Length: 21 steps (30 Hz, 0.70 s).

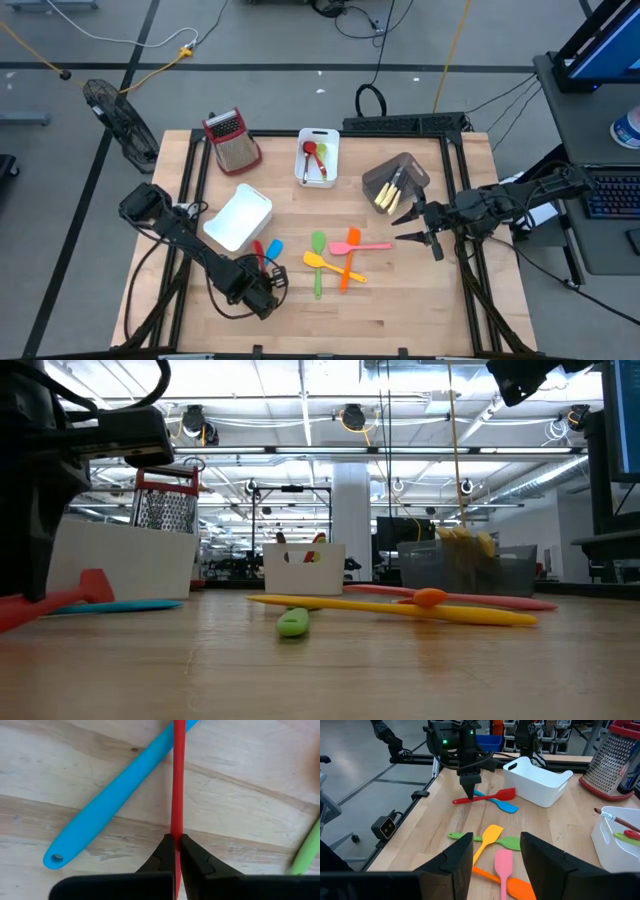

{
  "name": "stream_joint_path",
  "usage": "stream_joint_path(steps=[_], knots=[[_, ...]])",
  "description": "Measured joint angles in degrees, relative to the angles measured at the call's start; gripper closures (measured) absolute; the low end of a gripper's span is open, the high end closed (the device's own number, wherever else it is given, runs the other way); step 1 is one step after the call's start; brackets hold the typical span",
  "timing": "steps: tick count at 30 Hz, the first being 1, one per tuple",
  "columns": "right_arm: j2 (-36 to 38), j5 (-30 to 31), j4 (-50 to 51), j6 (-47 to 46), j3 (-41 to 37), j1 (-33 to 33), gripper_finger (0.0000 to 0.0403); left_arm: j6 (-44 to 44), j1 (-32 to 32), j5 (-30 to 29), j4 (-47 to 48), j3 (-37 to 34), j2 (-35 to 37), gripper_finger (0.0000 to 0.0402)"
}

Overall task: Pick & Place Kitchen Items
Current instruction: Put the red spatula into the bottom white bin

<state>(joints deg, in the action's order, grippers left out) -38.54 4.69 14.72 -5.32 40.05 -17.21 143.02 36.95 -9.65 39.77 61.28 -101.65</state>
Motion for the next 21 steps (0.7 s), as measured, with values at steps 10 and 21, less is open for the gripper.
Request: stream_joint_path(steps=[10,21], knots=[[0.00,0.00,0.10,0.00,0.00,-0.01,0.0248,-0.39,-0.61,0.64,0.52,0.09,0.04,0.0386],[0.00,0.00,0.13,-0.02,0.00,0.00,0.0248,-5.99,-3.77,1.40,0.09,0.15,0.00,0.0386]])
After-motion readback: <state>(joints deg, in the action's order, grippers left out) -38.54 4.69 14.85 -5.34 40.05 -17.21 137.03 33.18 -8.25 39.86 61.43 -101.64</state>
